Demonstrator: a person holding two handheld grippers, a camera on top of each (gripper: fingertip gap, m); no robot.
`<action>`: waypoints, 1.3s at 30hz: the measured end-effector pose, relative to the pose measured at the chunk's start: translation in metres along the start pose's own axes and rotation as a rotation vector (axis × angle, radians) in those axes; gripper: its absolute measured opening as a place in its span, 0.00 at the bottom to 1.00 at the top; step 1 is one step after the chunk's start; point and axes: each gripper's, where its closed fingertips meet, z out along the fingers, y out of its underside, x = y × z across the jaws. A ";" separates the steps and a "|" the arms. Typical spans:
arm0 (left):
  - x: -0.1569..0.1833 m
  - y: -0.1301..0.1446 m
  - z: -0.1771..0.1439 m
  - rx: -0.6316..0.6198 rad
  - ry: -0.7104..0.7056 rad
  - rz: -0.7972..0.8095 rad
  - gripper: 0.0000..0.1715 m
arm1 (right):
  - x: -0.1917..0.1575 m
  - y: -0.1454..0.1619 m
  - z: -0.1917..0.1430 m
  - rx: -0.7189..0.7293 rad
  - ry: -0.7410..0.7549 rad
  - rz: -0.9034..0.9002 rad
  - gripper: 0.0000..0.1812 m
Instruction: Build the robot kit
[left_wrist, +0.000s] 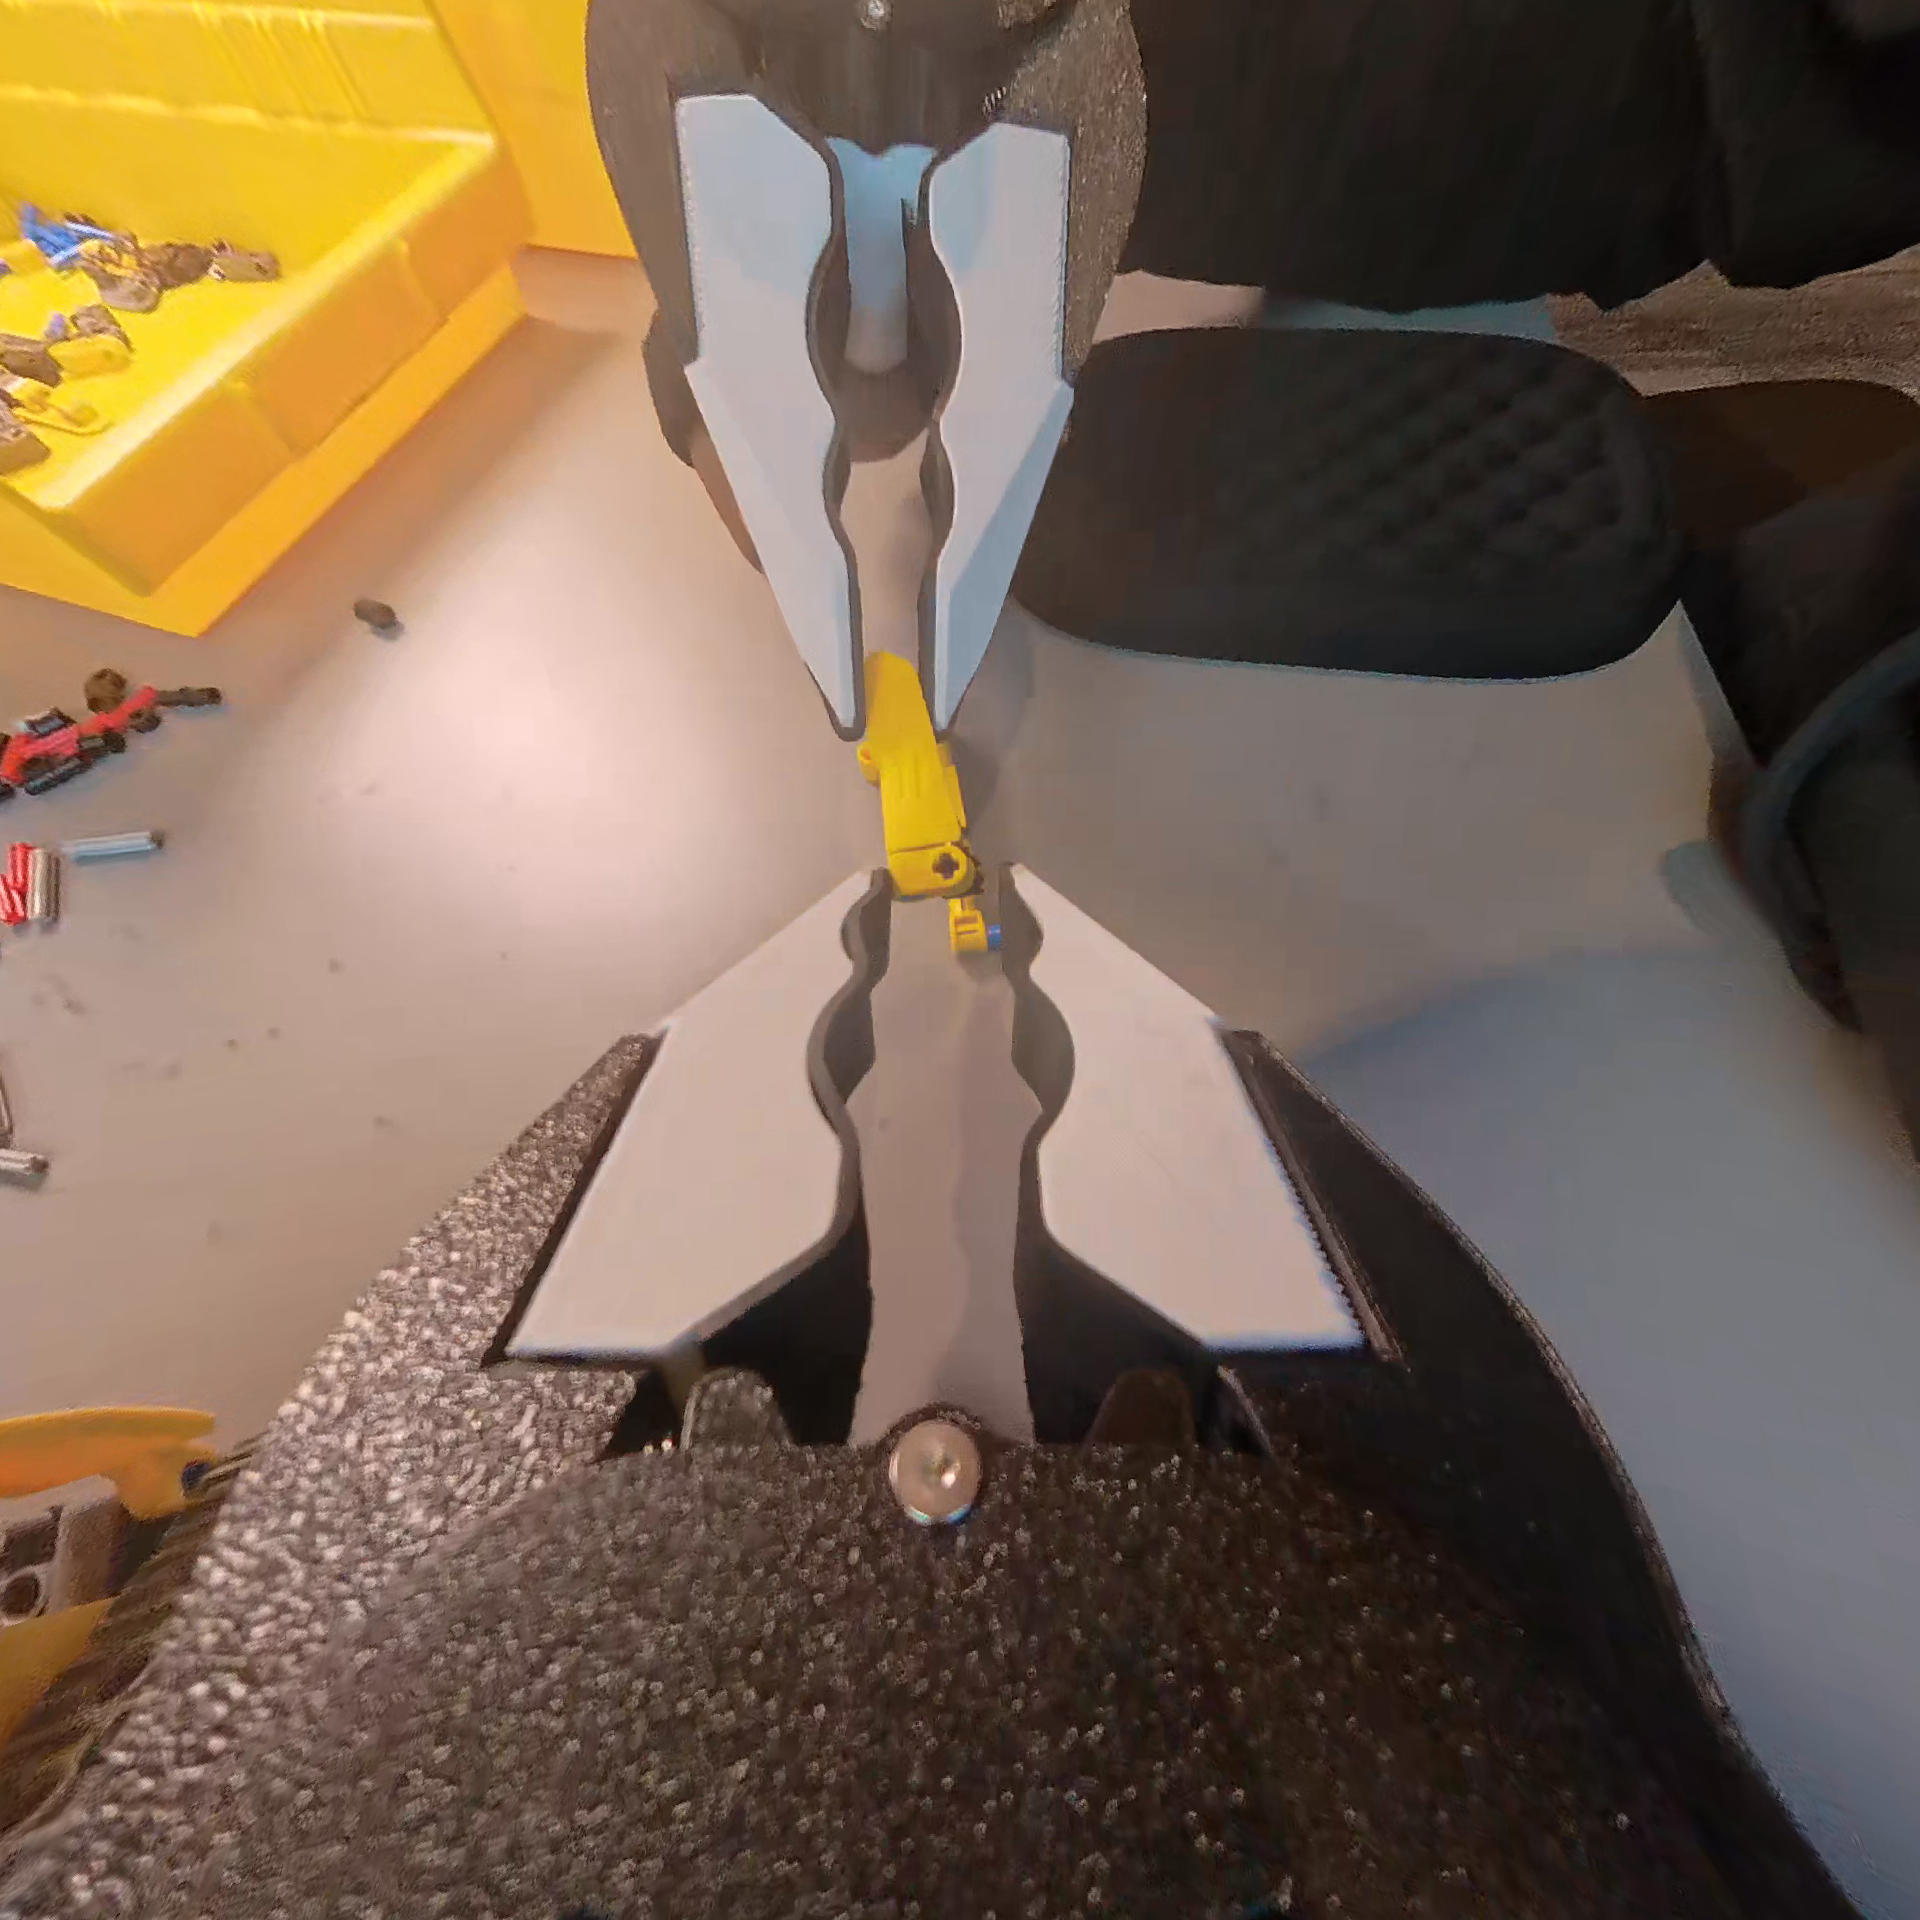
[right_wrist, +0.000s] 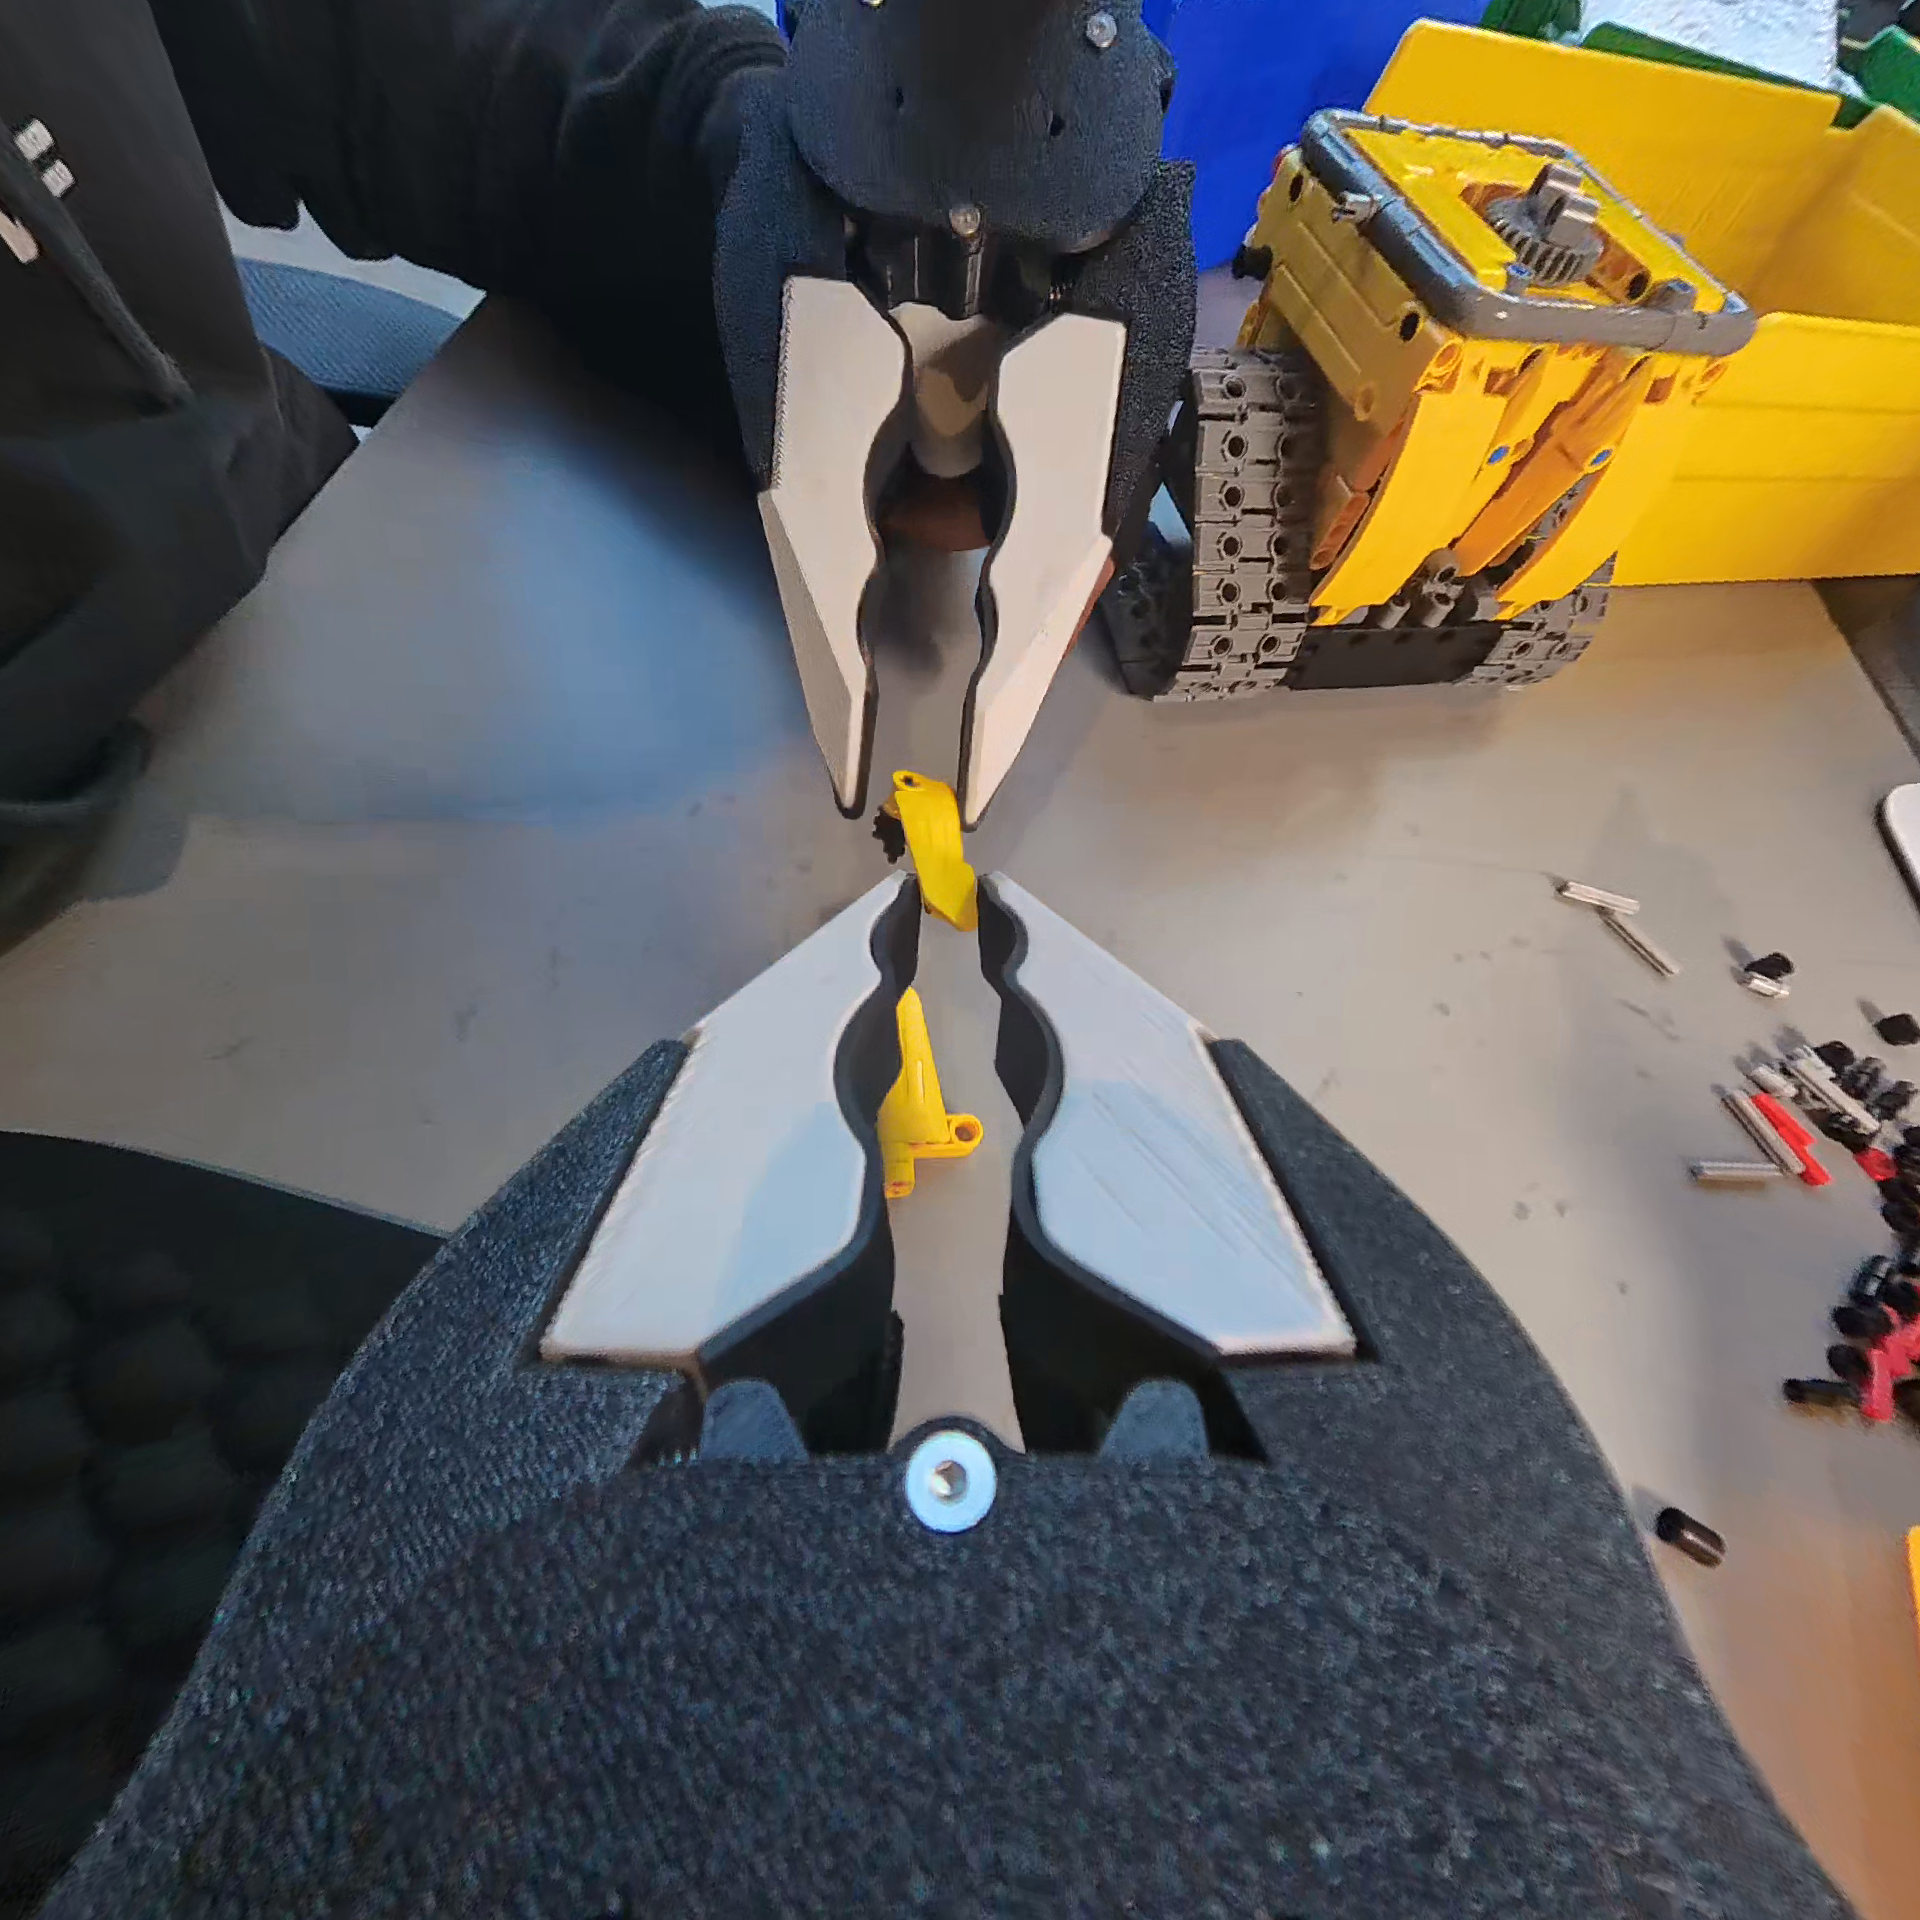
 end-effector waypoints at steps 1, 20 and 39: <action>0.000 0.002 0.001 -0.013 0.004 -0.005 0.11 | 0.000 0.002 0.001 -0.007 -0.003 0.001 0.06; -0.002 0.010 0.008 -0.065 0.038 -0.053 0.11 | -0.003 0.007 0.006 0.031 -0.035 -0.017 0.05; -0.012 0.027 0.014 -0.184 -0.050 -0.078 0.09 | 0.002 0.038 -0.013 -0.142 -0.055 0.080 0.13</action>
